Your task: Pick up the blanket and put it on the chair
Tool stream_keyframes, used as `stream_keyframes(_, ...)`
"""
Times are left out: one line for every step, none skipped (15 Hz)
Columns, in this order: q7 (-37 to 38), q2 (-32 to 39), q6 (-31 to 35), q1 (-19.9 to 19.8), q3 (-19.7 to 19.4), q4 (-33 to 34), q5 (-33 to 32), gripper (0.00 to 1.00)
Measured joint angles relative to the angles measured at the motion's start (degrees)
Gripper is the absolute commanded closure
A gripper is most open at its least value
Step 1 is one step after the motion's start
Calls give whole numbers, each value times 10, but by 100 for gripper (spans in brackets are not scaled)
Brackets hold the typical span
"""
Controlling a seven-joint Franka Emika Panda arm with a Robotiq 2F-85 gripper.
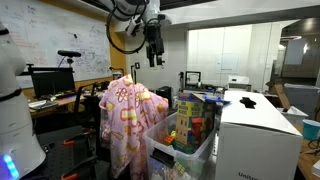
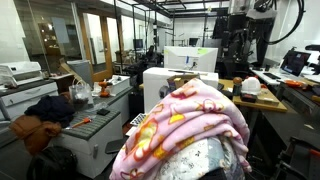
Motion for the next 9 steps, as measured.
stream_keyframes(-24, -7, -7, 0, -3, 0, 5, 0)
stream_keyframes(-47, -14, -13, 0, -6, 0, 9, 0)
stream_keyframes(-67, -20, -18, 0, -9, 0, 13, 0)
stream_keyframes(-88, -27, -21, 0, -12, 0, 16, 0)
stream_keyframes(-105, -33, -24, 0, -15, 0, 19, 0)
stream_keyframes(-120, -39, -28, 0, -17, 0, 23, 0)
stream_keyframes(-134, -44, -31, 0, -20, 0, 28, 0)
stream_keyframes(-145, -50, -35, 0, -22, 0, 33, 0)
stream_keyframes(-154, -55, -39, 0, -24, 0, 35, 0)
